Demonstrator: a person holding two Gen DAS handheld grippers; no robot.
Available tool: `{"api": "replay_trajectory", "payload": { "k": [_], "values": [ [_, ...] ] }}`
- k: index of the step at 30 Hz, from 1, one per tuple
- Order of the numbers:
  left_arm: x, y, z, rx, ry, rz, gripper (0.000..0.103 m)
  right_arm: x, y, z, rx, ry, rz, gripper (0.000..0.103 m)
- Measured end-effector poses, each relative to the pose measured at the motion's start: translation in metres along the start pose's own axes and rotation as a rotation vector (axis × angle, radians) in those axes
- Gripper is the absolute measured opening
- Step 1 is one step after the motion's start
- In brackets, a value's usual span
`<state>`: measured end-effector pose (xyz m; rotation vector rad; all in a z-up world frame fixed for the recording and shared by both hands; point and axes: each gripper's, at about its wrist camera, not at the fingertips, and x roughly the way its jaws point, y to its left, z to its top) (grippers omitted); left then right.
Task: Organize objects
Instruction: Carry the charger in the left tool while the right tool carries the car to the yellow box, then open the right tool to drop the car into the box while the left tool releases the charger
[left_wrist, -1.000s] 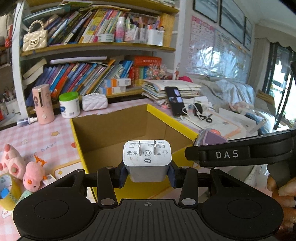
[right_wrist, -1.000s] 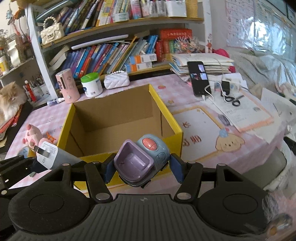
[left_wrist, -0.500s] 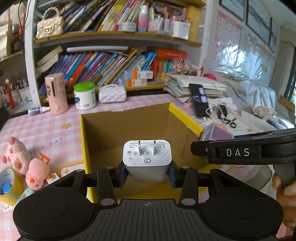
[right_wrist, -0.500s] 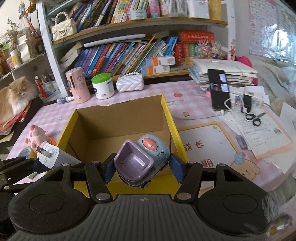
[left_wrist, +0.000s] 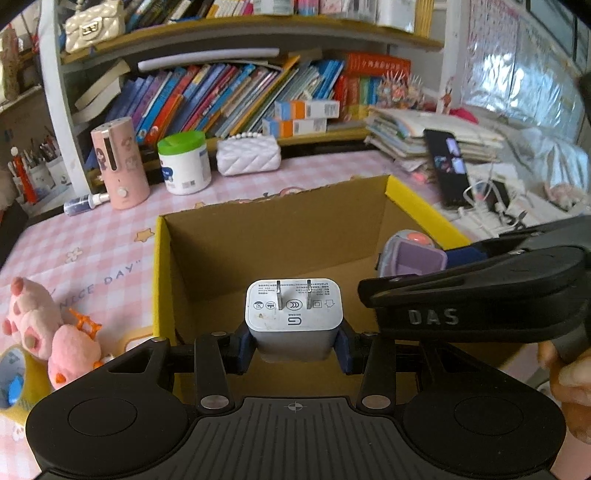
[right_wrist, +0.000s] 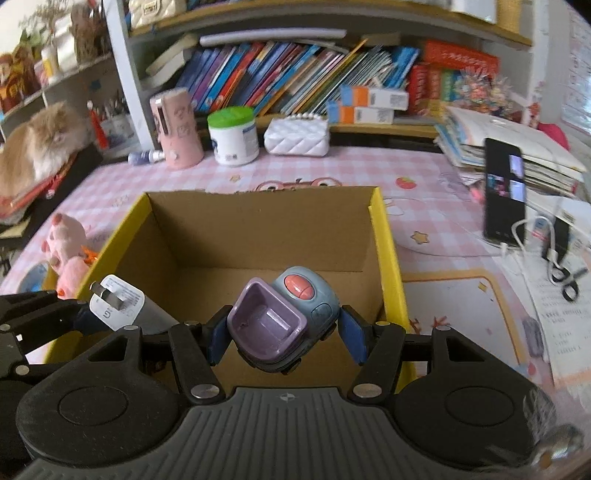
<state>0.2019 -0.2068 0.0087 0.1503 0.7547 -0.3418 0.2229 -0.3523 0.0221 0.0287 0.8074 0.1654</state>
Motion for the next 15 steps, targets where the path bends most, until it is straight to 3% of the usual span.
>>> {"api": "replay_trajectory", "payload": {
  "k": [5,9,15],
  "values": [
    [0.020,-0.002,0.009,0.024,0.042,0.024,0.042,0.035,-0.003,0.019,-0.040,0.071,0.014,0.059],
    [0.032,-0.003,0.011,0.035,0.079,0.036,0.042,0.055,0.005,0.030,-0.151,0.103,-0.001,0.059],
    [0.037,-0.003,0.013,0.032,0.127,0.071,0.042,0.071,0.012,0.038,-0.229,0.153,0.046,0.059]
  ]
}}
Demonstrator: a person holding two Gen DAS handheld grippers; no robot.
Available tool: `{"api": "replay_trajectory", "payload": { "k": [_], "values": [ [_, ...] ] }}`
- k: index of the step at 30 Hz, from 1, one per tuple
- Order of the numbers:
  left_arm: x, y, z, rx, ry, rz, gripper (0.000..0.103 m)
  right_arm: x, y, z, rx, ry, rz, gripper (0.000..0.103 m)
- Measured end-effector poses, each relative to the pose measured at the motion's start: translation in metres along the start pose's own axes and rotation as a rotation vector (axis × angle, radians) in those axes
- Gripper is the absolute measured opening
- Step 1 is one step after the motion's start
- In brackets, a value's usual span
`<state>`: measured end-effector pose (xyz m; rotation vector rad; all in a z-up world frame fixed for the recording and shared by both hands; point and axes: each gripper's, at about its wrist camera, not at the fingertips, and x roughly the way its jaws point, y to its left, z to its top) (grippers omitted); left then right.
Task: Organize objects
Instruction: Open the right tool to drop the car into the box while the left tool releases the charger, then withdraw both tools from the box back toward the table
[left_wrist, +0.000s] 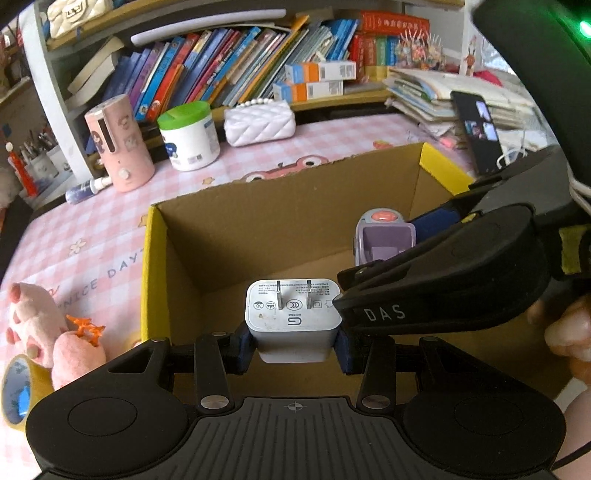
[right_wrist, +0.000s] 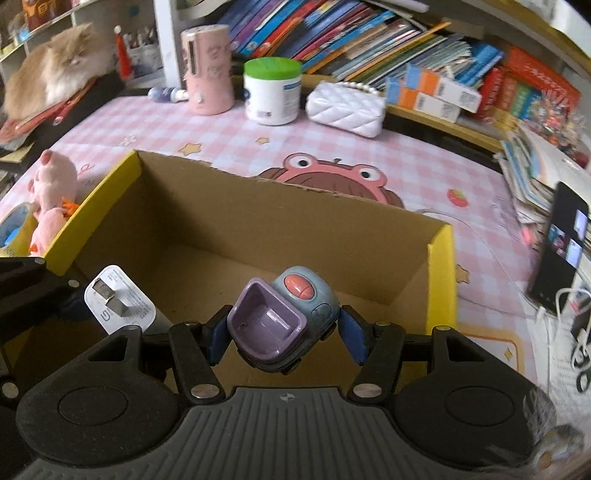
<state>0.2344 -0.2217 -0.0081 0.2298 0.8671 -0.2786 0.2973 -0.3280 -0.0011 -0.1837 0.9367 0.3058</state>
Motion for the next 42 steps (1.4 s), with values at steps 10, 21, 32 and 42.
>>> {"api": "replay_trajectory", "payload": {
  "k": [10,21,32,42],
  "values": [
    [0.000,-0.002,0.002,-0.020,0.003,0.013,0.044,0.013,-0.010,0.001,0.041,0.064,0.087,0.059],
    [-0.037,-0.006,-0.001,-0.060,-0.147,0.014,0.069,-0.021,-0.012,-0.009,0.080,-0.069,0.096,0.064],
    [-0.095,0.006,-0.026,-0.138,-0.291,0.062,0.086,-0.098,-0.011,-0.047,0.216,-0.301,-0.069,0.079],
    [-0.118,0.012,-0.062,-0.178,-0.344,0.077,0.090,-0.137,0.019,-0.106,0.325,-0.420,-0.290,0.087]
  ]
}}
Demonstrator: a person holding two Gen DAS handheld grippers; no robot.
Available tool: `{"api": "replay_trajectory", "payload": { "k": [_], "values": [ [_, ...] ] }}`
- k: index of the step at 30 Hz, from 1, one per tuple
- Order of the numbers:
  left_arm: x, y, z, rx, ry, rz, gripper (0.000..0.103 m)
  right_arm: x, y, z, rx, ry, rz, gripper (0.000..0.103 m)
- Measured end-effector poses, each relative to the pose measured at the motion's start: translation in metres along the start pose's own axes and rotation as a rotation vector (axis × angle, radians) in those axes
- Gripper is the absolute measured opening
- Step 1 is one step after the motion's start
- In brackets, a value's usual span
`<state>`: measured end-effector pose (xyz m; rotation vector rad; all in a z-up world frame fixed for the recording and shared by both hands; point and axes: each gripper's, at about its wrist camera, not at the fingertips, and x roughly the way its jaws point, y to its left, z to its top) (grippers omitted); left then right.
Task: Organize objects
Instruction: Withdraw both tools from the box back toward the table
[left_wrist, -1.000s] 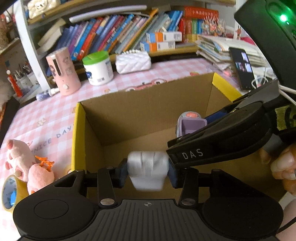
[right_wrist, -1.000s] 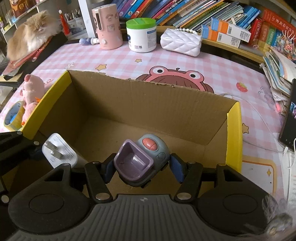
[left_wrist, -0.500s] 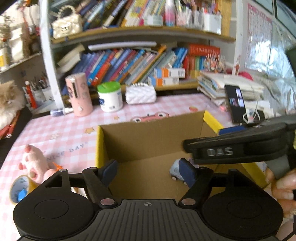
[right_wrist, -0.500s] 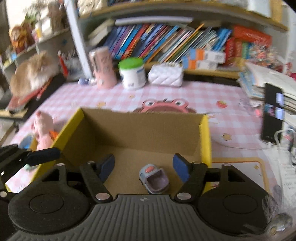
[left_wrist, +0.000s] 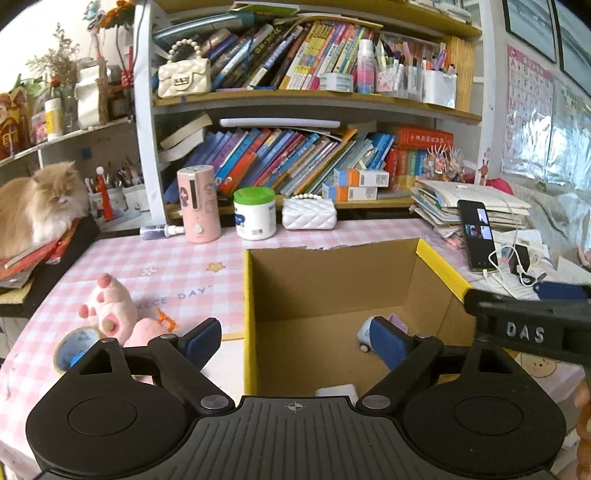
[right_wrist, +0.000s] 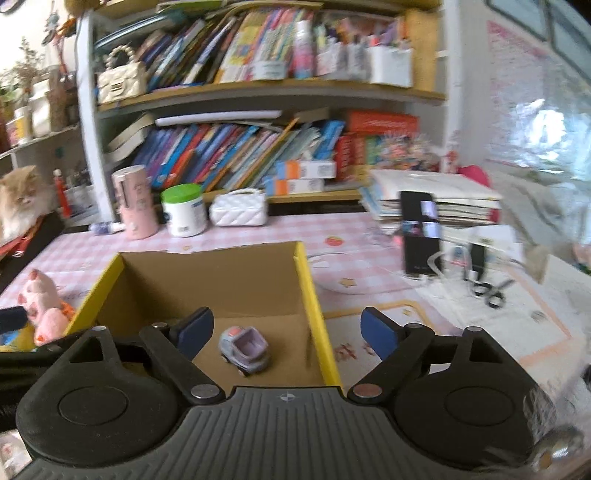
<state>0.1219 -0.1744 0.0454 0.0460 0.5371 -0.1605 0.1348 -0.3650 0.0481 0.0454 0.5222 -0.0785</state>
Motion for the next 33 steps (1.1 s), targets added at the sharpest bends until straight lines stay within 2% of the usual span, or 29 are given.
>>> {"api": "replay_trajectory", "payload": {
  "k": [4,13,23,33],
  "values": [
    [-0.007,0.008,-0.010,-0.008,0.005,-0.025,0.090,-0.012,0.001,-0.016,0.013,0.007,-0.078,0.087],
    [-0.026,0.032,-0.040,0.036,0.061,-0.089,0.091,-0.031,0.017,-0.049,0.098,0.111,-0.157,0.091],
    [-0.047,0.082,-0.082,0.024,0.207,-0.083,0.091,-0.059,0.071,-0.090,0.110,0.222,-0.160,0.092],
    [-0.075,0.134,-0.104,-0.028,0.237,-0.022,0.091,-0.079,0.132,-0.112,0.057,0.272,-0.098,0.095]
  ]
}}
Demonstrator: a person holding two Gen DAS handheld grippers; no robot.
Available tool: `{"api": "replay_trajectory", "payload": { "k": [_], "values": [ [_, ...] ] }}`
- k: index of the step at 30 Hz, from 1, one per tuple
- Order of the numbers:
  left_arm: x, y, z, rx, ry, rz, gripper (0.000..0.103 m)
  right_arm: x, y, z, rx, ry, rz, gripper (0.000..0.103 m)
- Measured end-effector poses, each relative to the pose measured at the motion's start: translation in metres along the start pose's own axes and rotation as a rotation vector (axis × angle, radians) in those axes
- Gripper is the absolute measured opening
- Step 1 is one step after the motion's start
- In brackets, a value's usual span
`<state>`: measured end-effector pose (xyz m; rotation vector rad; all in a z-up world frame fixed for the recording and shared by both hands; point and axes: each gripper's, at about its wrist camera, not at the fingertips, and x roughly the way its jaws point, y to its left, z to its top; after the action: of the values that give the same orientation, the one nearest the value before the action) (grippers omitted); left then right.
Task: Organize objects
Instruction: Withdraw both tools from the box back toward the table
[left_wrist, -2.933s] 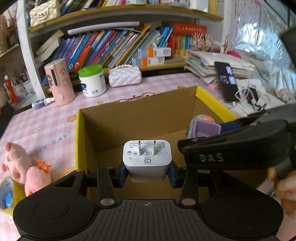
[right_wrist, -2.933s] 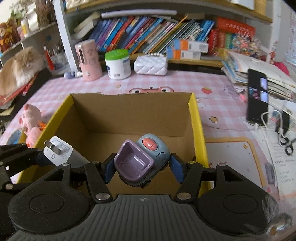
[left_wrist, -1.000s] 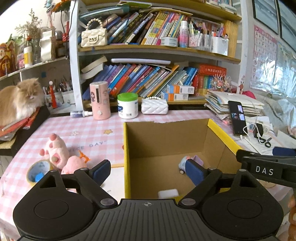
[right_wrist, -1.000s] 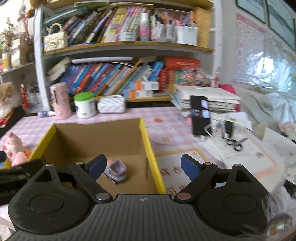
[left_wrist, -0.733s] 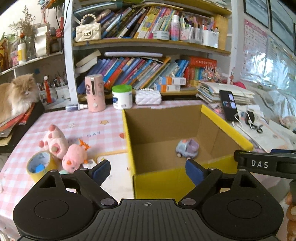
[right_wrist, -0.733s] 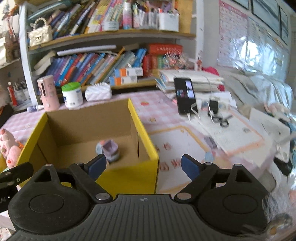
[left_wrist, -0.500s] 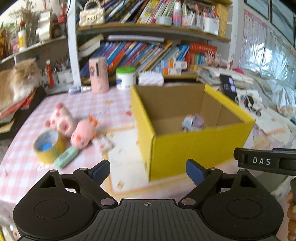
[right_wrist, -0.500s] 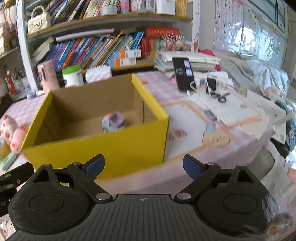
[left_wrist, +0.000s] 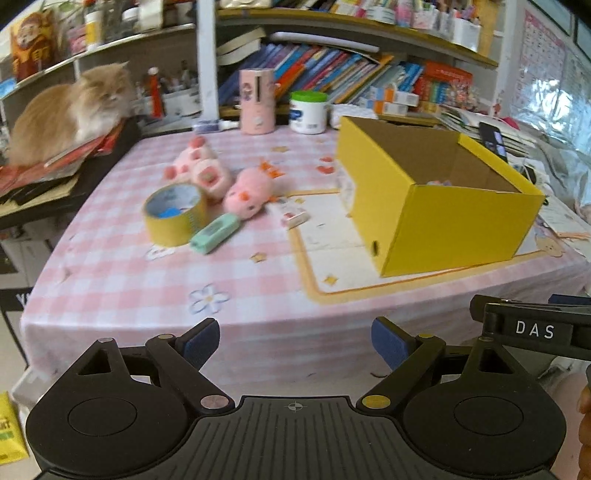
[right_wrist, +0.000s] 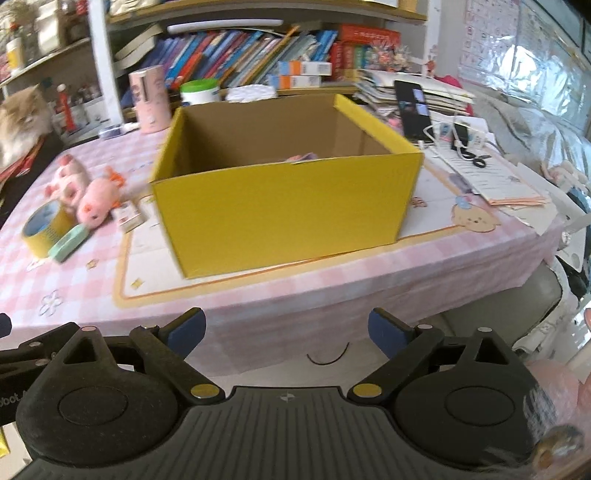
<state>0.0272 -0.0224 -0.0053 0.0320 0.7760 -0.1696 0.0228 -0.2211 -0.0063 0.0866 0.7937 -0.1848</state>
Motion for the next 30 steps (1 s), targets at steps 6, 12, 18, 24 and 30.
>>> {"api": "replay_trajectory", "payload": {
  "k": [6,12,18,24,30],
  "values": [
    [-0.015,0.027,-0.010,-0.037,-0.009,0.040,0.091,-0.009,0.027,-0.009,-0.034,0.001,0.041,0.095],
    [-0.027,0.049,-0.018,-0.068,-0.015,0.079,0.091,-0.015,0.052,-0.014,-0.068,-0.003,0.086,0.095],
    [-0.037,0.067,-0.023,-0.101,-0.027,0.115,0.092,-0.020,0.074,-0.018,-0.101,-0.009,0.127,0.095],
    [-0.044,0.081,-0.025,-0.120,-0.042,0.134,0.092,-0.025,0.092,-0.020,-0.130,-0.019,0.160,0.095],
    [-0.047,0.090,-0.026,-0.128,-0.054,0.143,0.092,-0.030,0.105,-0.021,-0.152,-0.033,0.182,0.095]
  ]
}}
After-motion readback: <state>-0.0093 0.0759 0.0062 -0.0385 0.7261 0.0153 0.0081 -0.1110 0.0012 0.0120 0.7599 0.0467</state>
